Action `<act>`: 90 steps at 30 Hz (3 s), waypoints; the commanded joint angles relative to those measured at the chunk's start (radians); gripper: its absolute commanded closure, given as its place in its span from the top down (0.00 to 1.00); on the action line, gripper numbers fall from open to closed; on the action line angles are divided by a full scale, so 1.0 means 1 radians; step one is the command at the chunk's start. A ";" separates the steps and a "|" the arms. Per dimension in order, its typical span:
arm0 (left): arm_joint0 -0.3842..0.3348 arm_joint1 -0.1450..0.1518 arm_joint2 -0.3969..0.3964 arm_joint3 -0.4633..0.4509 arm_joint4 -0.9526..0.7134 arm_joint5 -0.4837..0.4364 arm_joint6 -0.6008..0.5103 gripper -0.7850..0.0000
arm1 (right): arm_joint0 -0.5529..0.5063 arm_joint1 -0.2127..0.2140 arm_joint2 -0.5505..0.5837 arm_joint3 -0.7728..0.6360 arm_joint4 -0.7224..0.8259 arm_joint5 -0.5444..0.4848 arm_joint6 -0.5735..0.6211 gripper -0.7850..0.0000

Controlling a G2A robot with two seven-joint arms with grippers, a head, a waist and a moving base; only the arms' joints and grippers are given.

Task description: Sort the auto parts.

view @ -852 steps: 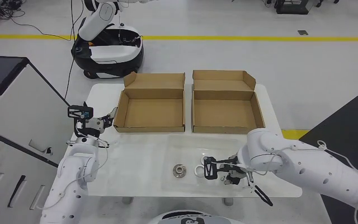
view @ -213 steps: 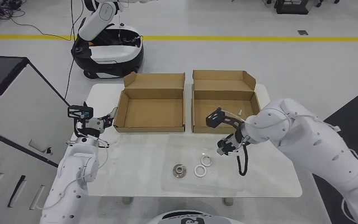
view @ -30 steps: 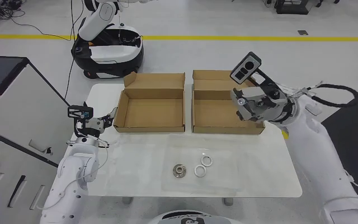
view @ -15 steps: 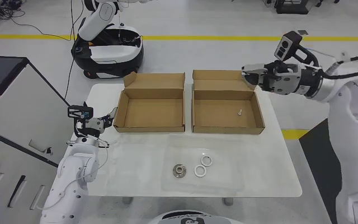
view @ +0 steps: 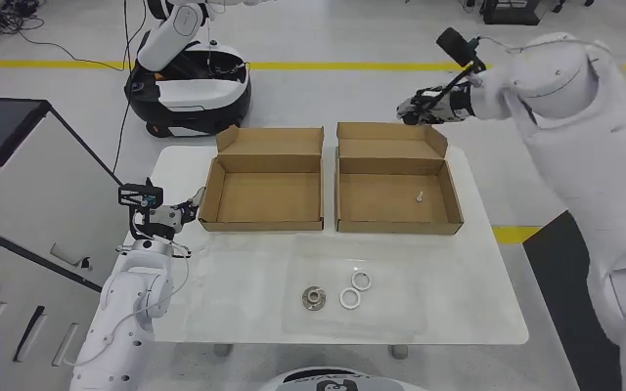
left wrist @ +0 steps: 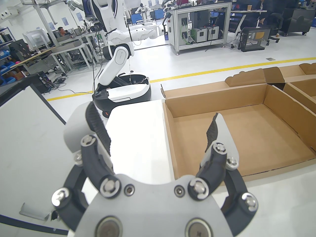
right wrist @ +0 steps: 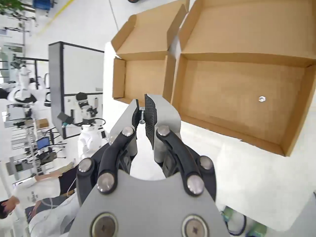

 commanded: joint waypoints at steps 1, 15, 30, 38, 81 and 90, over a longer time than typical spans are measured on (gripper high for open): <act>0.000 0.000 0.000 0.000 0.000 0.000 0.000 1.00 | 0.040 -0.020 -0.071 0.048 -0.036 -0.012 -0.006 0.00; 0.000 0.000 0.000 0.000 0.000 0.000 0.000 1.00 | 0.149 -0.180 -0.404 0.327 -0.201 -0.018 -0.058 0.00; 0.000 0.000 0.000 0.000 0.000 0.000 0.000 1.00 | 0.134 -0.331 -0.545 0.597 -0.269 -0.020 -0.118 0.00; 0.000 0.000 0.000 0.000 0.000 0.000 0.000 1.00 | 0.105 -0.387 -0.566 0.702 -0.285 -0.034 -0.147 0.00; 0.000 0.000 0.000 0.000 0.000 0.000 0.000 1.00 | 0.036 -0.521 -0.509 0.919 -0.333 -0.057 -0.217 0.51; 0.000 0.000 0.000 0.000 0.000 0.000 0.000 1.00 | 0.050 -0.499 -0.439 0.901 -0.304 -0.077 -0.241 1.00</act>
